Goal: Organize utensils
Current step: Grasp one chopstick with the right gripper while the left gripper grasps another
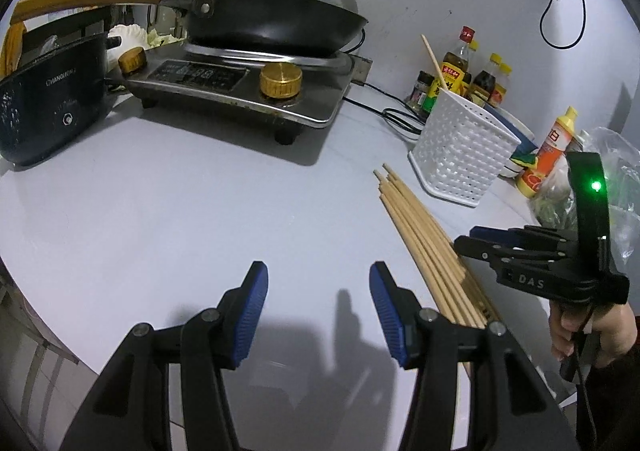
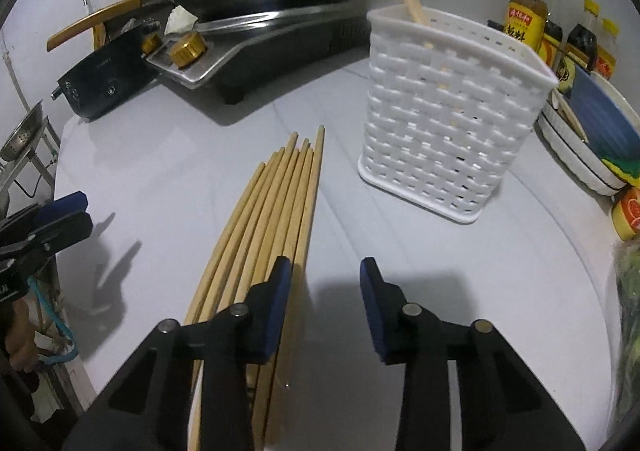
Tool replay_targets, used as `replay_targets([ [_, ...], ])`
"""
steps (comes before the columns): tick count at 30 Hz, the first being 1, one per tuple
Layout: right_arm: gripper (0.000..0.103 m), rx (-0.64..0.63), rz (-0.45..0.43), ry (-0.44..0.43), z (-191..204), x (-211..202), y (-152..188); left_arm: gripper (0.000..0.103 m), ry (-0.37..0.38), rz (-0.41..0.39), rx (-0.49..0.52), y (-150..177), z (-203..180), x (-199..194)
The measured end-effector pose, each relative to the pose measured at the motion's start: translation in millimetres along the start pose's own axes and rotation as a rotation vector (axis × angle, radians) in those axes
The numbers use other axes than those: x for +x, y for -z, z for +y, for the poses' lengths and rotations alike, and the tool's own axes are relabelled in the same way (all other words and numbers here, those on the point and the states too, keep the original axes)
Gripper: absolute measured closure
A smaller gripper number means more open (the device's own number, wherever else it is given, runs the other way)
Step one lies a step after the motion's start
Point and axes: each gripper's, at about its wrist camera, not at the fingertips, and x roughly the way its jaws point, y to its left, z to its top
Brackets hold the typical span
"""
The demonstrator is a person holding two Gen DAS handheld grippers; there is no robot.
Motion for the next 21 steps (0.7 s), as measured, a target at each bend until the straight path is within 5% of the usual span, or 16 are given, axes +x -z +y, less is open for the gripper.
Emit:
replay_targets([
  [15,0.083,-0.018,0.02,-0.013,0,10,-5,0.05,0.031,0.03,0.011,0,-12,12],
  [21,0.096,-0.024,0.004,-0.013,-8,5,2,0.05,0.048,0.069,0.058,3,-37,20],
])
